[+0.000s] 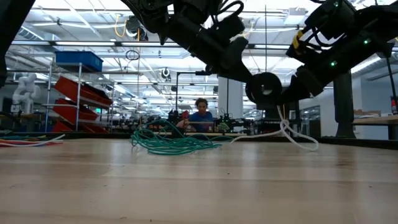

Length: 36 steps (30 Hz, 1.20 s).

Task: Coil cords
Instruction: Coil the white wire onto the spool

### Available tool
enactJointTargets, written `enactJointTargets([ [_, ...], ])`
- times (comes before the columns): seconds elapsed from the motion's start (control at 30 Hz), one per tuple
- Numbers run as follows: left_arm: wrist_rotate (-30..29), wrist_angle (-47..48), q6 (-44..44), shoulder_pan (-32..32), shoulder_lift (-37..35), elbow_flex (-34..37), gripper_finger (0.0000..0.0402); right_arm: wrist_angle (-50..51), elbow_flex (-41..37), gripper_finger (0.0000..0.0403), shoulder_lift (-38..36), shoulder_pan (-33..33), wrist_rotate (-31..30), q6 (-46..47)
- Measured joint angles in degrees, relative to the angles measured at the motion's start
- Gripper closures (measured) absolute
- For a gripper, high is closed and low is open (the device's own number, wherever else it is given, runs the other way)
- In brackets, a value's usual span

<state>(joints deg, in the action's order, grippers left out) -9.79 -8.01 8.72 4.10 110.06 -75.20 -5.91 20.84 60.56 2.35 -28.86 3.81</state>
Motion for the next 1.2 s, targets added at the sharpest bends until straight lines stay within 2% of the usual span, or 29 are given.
enactJointTargets([
  [0.43,-14.6,1.2,7.2,0.0,0.2,0.0,0.0402,-4.3,0.0,0.0403,-1.3,-0.8,3.8,0.0],
  [0.73,-17.5,-2.8,8.8,-0.1,4.4,0.0,0.0402,-10.4,0.0,0.0403,-1.3,-1.3,8.0,0.3],
  [0.93,-20.1,-10.9,10.0,-0.1,5.6,0.1,0.0401,-10.9,0.0,0.0401,-1.3,-1.4,9.5,1.9],
  [1.2,-18.8,-16.4,11.1,0.0,6.2,-1.9,0.0401,-14.1,0.2,0.0368,-1.3,-1.4,10.0,1.3],
])
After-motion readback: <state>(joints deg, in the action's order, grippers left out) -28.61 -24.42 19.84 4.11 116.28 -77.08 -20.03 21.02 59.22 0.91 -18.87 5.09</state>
